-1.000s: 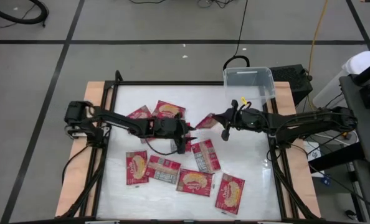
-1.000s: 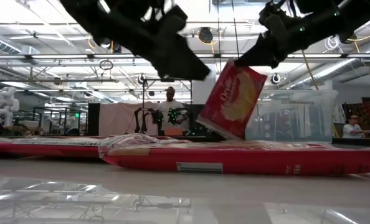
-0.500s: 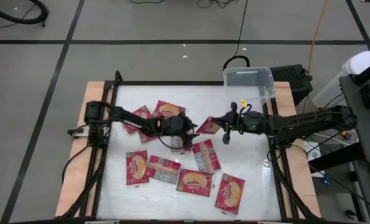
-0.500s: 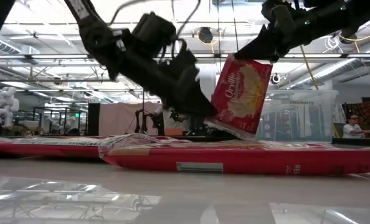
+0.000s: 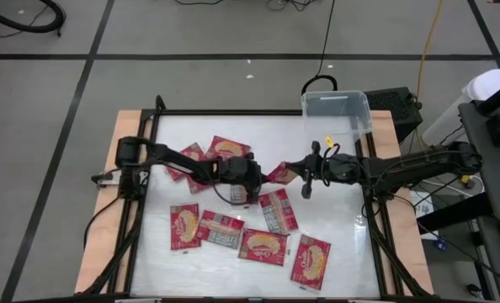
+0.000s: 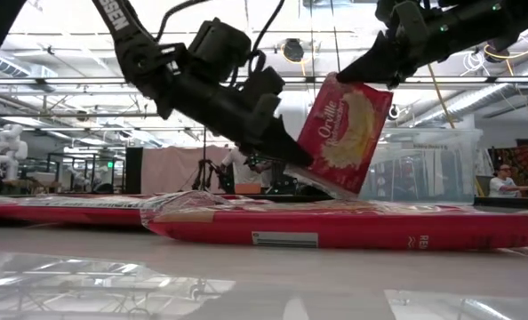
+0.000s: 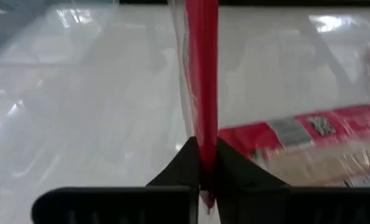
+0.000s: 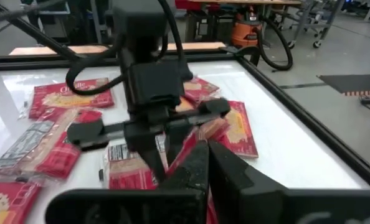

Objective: Sort popcorn bags into baskets
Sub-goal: Put the red popcorn bag into the transparent bin

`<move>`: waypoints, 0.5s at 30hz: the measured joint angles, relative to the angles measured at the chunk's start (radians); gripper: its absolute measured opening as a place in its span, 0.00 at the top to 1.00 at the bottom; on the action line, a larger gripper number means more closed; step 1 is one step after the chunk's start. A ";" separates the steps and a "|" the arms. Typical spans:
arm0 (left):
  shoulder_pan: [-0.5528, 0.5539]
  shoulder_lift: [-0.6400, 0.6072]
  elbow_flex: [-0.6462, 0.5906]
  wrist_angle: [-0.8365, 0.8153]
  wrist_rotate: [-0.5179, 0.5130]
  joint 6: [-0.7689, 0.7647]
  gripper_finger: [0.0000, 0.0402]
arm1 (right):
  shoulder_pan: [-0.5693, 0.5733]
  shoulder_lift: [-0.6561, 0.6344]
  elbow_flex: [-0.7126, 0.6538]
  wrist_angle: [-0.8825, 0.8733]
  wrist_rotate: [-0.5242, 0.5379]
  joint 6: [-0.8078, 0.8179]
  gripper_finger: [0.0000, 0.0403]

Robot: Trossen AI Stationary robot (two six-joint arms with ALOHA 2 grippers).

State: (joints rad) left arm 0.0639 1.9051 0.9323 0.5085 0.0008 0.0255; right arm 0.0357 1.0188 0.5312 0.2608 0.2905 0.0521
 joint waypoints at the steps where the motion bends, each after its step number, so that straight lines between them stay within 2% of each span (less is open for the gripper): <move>1: 0.000 -0.022 -0.001 -0.040 0.000 0.000 0.95 | 0.000 0.000 0.000 -0.008 0.000 0.009 1.00; 4: 0.004 -0.101 -0.001 -0.164 0.000 0.028 0.93 | 0.000 -0.001 0.001 -0.028 -0.002 0.033 1.00; 8: 0.007 -0.214 -0.001 -0.338 -0.004 0.127 0.95 | 0.000 -0.001 0.001 -0.070 -0.007 0.085 0.98; 15: 0.026 -0.363 0.000 -0.582 -0.001 0.214 0.95 | 0.041 0.000 0.001 -0.190 -0.007 0.160 0.82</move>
State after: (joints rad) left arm 0.0901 1.5422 0.9324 -0.0736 0.0002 0.2392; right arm 0.0771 1.0191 0.5320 0.0706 0.2840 0.2122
